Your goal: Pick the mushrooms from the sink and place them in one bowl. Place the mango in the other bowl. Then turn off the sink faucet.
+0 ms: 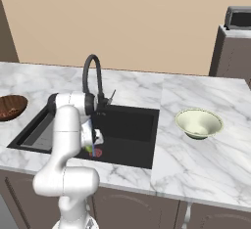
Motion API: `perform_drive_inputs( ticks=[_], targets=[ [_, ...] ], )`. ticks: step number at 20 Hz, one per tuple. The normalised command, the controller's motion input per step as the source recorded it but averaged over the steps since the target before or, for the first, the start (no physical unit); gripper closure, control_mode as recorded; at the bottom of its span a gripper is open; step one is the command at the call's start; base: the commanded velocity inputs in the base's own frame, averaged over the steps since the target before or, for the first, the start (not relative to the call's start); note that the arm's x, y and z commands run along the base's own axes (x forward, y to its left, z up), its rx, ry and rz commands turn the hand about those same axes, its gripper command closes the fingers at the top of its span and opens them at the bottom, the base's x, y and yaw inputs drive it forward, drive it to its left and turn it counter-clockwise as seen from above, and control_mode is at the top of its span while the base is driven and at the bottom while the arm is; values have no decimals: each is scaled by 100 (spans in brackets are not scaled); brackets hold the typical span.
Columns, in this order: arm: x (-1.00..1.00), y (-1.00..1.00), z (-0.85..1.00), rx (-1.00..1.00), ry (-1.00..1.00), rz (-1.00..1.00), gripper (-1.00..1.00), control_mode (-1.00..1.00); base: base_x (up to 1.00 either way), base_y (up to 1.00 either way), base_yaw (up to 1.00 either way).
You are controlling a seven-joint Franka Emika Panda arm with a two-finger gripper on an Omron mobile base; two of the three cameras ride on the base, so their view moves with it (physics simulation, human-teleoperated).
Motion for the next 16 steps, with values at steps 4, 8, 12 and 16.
perform_drive_inputs(
  ticks=[4, 8, 12, 16],
  targets=[
    [0, -100, -40, 16, -5, 0, 100, -100, 0, 0, 0],
    [0, -100, -39, 15, -7, 0, 100, -100, 0, 0, 0],
    [0, -100, -37, 14, -7, 0, 100, -100, 0, 0, 0],
    [0, -98, -22, 13, -9, 0, 100, -100, 0, 0, 0]
  ],
)
